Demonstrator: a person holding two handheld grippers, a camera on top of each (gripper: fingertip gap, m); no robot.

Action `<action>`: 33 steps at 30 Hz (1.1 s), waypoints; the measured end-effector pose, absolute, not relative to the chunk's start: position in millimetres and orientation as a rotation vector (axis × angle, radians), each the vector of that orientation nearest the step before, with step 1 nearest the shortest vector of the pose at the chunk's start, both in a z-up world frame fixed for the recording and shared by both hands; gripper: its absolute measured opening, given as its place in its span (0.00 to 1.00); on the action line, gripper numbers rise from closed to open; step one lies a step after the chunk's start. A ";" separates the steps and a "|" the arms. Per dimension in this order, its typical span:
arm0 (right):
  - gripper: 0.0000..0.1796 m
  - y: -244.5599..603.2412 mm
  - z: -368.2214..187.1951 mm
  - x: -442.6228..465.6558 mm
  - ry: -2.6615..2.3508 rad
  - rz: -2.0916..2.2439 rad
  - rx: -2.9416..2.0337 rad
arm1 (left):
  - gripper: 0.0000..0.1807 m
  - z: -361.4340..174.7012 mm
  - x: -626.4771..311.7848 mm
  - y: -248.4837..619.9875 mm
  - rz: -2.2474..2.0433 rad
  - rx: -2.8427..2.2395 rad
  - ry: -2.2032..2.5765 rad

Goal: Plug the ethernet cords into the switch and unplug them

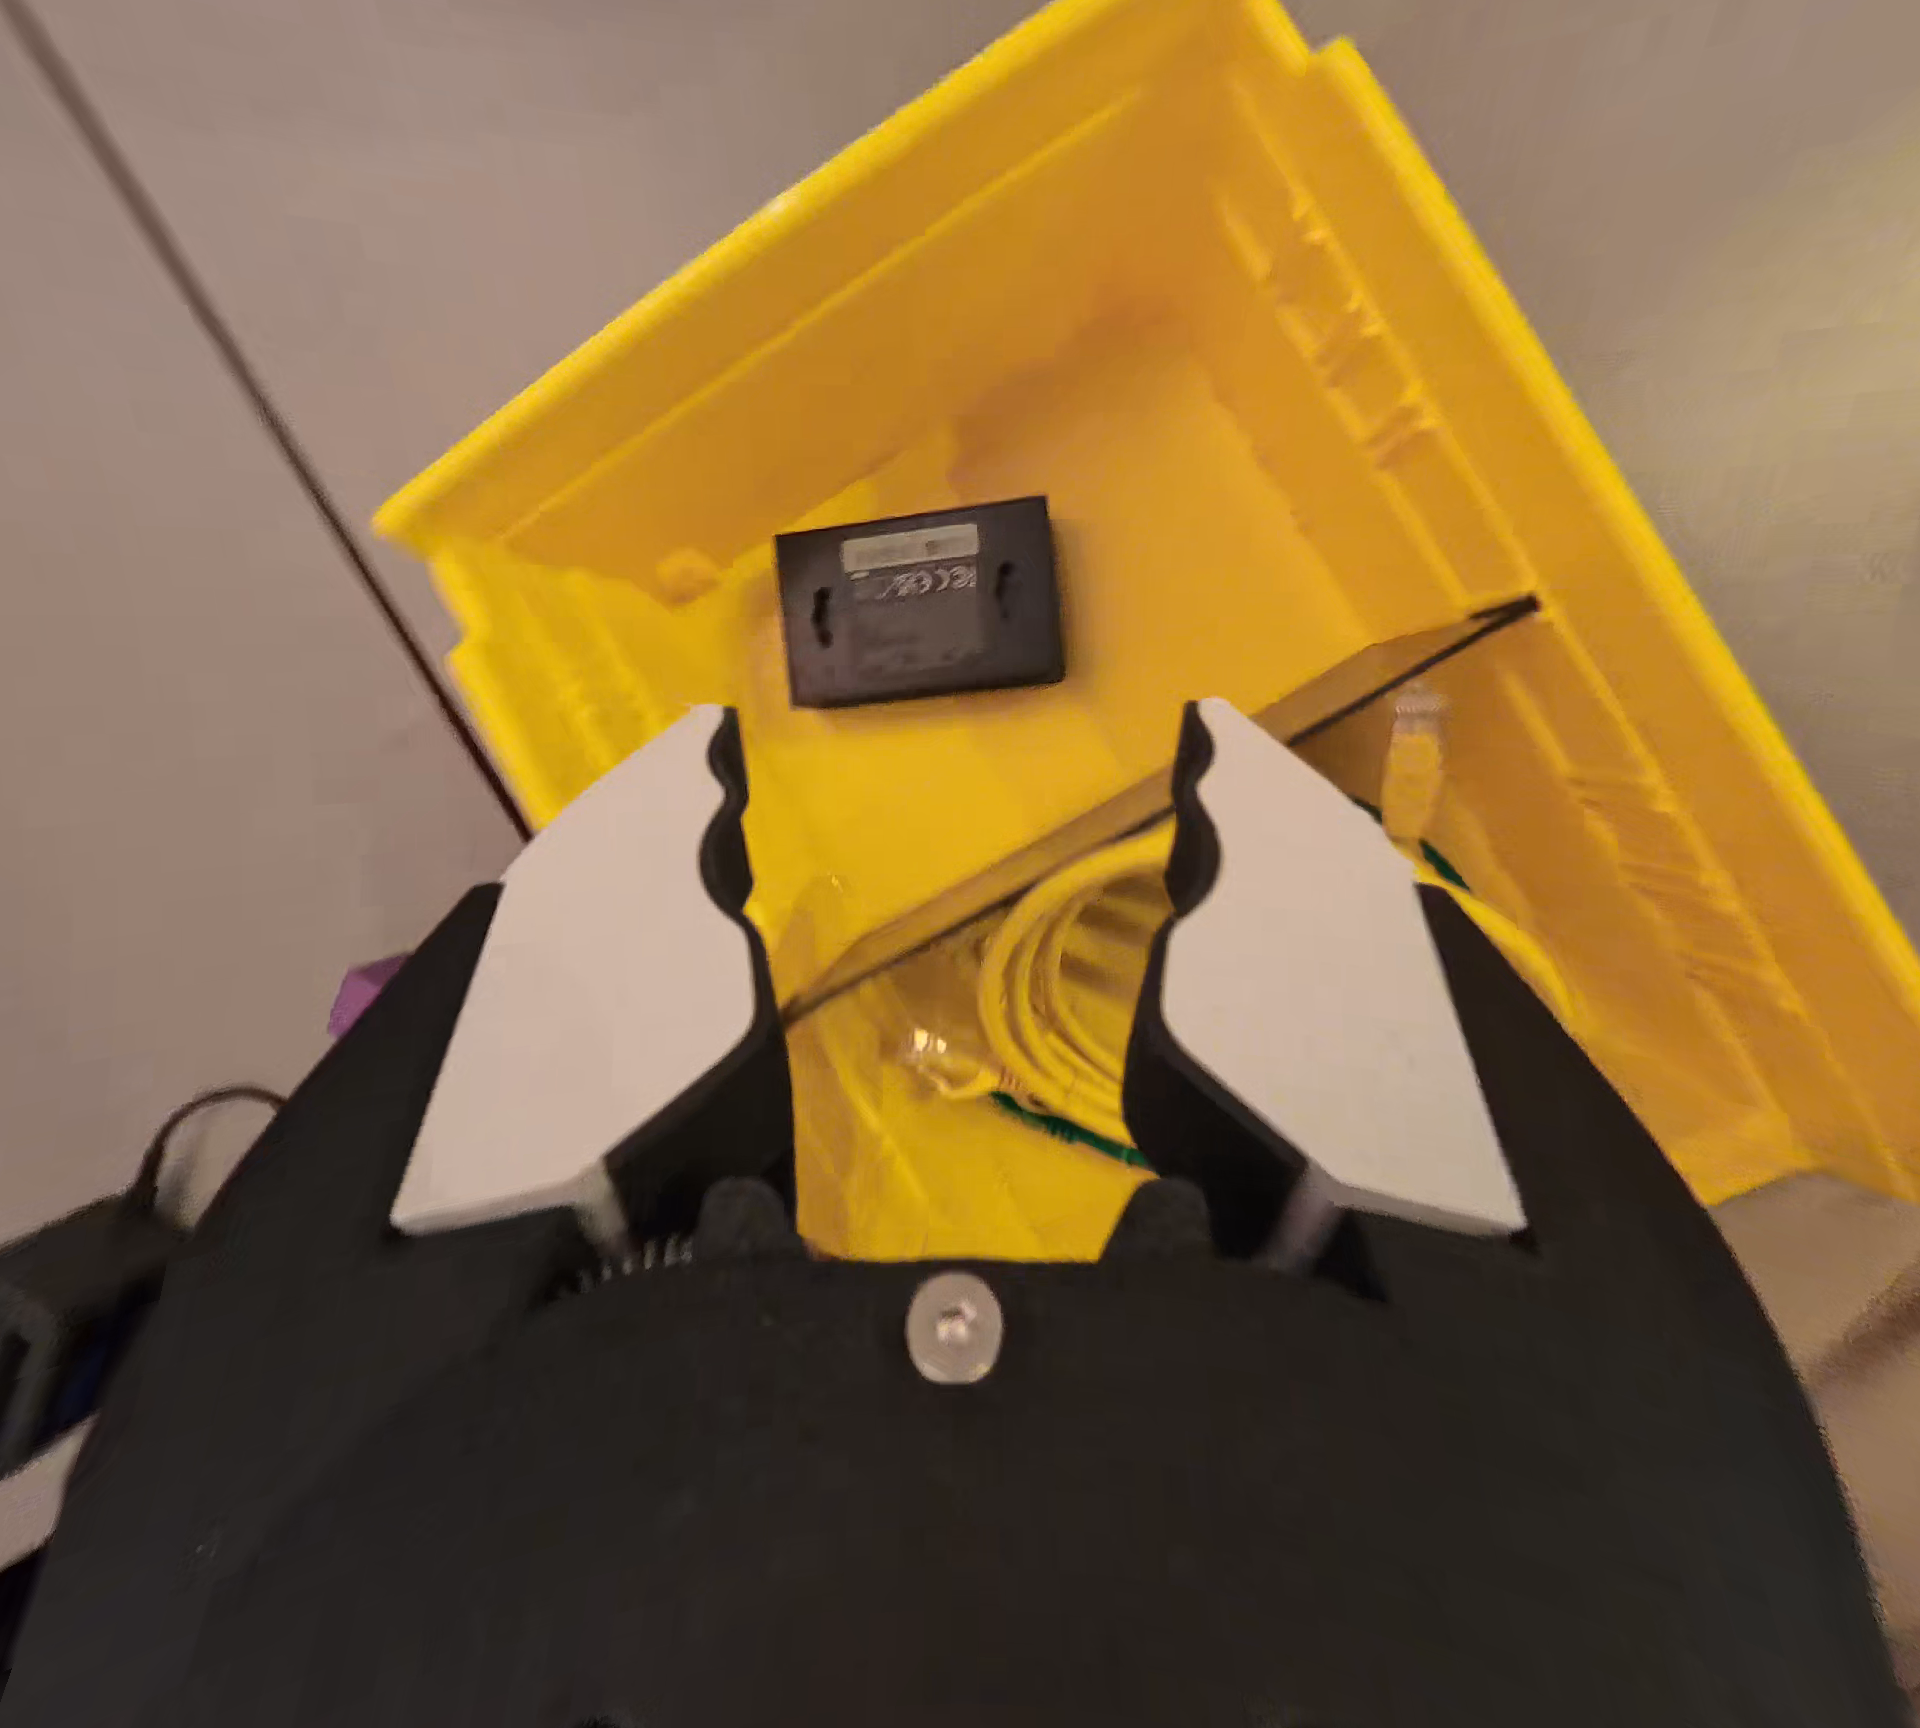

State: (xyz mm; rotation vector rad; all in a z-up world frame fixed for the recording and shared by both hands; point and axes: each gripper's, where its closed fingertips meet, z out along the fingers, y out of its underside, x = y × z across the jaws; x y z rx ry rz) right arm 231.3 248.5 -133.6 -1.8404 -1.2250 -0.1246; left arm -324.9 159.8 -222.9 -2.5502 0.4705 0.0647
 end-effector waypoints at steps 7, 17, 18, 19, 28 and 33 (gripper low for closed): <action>0.13 185.5 -167.0 120.9 -1.469 0.129 -1.629 | 0.59 -298.0 -317.2 187.2 0.052 -2.940 0.547; 0.15 159.4 -191.7 88.3 -1.568 0.267 -1.614 | 0.55 -341.5 -339.2 195.1 0.038 -3.137 0.446; 0.15 159.7 -194.6 87.7 -1.573 0.266 -1.620 | 0.55 -341.4 -341.4 196.5 0.062 -3.130 0.440; 0.15 160.3 -197.7 87.2 -1.577 0.263 -1.628 | 0.55 -341.4 -340.6 196.4 0.057 -3.120 0.450; 0.22 147.1 -190.3 51.8 -1.560 0.482 -1.581 | 0.55 -272.8 -310.0 209.9 -0.222 -2.748 0.395; 0.31 135.8 -159.2 13.6 -1.467 0.762 -1.536 | 0.55 -202.3 -251.7 197.0 -0.189 -2.436 0.691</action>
